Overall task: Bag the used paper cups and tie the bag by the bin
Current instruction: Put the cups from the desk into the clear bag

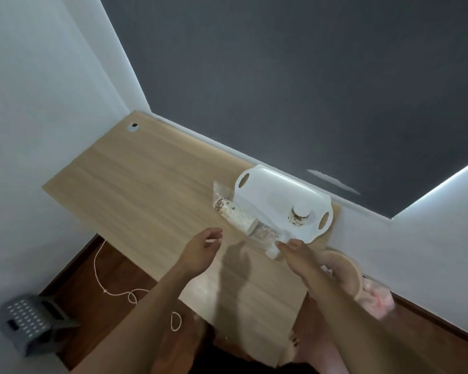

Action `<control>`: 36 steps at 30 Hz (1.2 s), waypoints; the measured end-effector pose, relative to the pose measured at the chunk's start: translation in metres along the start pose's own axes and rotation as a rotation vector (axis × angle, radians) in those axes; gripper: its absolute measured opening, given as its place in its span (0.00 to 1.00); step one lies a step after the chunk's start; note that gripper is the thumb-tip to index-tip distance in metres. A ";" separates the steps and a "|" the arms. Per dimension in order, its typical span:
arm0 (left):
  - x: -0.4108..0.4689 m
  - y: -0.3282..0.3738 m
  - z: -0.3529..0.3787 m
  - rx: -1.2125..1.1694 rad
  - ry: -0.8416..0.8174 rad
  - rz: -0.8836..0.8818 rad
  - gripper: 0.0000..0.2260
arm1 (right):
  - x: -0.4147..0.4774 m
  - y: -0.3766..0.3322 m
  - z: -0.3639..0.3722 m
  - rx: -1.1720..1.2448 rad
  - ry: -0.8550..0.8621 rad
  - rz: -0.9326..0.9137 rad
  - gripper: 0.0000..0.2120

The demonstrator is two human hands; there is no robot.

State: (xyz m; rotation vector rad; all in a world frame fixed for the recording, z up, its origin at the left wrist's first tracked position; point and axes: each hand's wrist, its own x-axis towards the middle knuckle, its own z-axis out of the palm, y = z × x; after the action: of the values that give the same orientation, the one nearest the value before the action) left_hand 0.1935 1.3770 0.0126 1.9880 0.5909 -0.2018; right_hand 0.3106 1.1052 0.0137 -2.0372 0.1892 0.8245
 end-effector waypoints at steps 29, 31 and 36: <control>0.182 -0.020 -0.083 0.613 -0.366 0.579 0.64 | -0.028 -0.199 0.080 0.146 0.003 -0.130 0.17; 0.180 -0.009 -0.088 0.544 -0.456 0.553 0.52 | -0.028 -0.204 0.072 0.156 -0.013 -0.131 0.18; 0.181 0.005 -0.098 0.432 -0.538 0.527 0.39 | -0.026 -0.199 0.047 0.360 -0.096 -0.128 0.24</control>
State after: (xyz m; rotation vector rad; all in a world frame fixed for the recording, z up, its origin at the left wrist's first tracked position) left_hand 0.3419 1.5185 -0.0065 2.2920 -0.3517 -0.5457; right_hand 0.3533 1.2539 0.1497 -1.6513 0.1402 0.7465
